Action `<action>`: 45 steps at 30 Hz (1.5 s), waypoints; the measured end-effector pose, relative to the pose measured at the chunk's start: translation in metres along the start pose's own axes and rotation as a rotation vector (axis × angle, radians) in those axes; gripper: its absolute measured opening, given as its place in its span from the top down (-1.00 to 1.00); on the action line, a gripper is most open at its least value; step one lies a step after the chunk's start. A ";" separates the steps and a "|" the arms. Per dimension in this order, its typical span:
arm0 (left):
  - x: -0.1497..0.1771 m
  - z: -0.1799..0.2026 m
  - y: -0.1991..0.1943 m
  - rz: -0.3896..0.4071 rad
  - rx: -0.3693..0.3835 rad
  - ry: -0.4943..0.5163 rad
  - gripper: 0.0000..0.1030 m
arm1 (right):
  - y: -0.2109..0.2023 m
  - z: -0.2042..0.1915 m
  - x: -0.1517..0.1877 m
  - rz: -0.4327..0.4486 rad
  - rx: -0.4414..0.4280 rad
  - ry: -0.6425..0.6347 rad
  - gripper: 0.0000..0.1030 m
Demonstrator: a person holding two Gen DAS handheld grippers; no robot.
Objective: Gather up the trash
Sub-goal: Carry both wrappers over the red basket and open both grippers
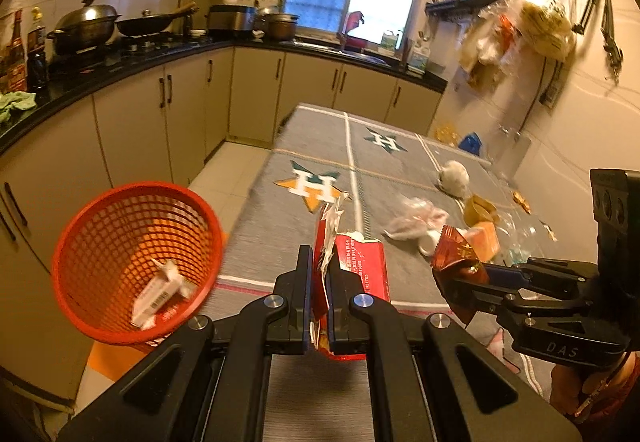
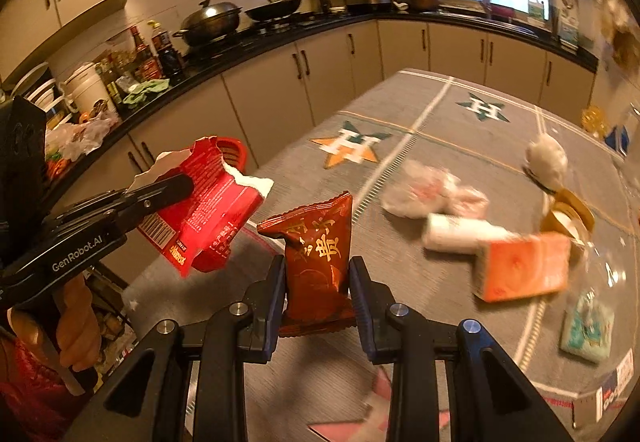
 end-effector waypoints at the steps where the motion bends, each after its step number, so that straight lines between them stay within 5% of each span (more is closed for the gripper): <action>1: -0.002 -0.005 -0.002 0.006 -0.005 -0.006 0.90 | 0.001 -0.004 -0.003 0.000 -0.005 -0.008 0.34; 30: -0.028 -0.153 -0.005 0.044 -0.176 -0.183 0.90 | 0.098 -0.105 -0.099 -0.076 -0.195 -0.075 0.34; 45: -0.017 -0.180 0.010 0.006 -0.207 -0.208 0.90 | 0.154 -0.127 -0.114 -0.133 -0.218 -0.046 0.30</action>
Point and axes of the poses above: each gripper's, at about its wrist camera, not at the fingertips, and y roughly the way its jaws point, z to its right, x to its underside, the point moved 5 cm from there along y, roughly the way its jaws point, and after that the axes turned 7 degrees about -y, right-handed, at the moved point
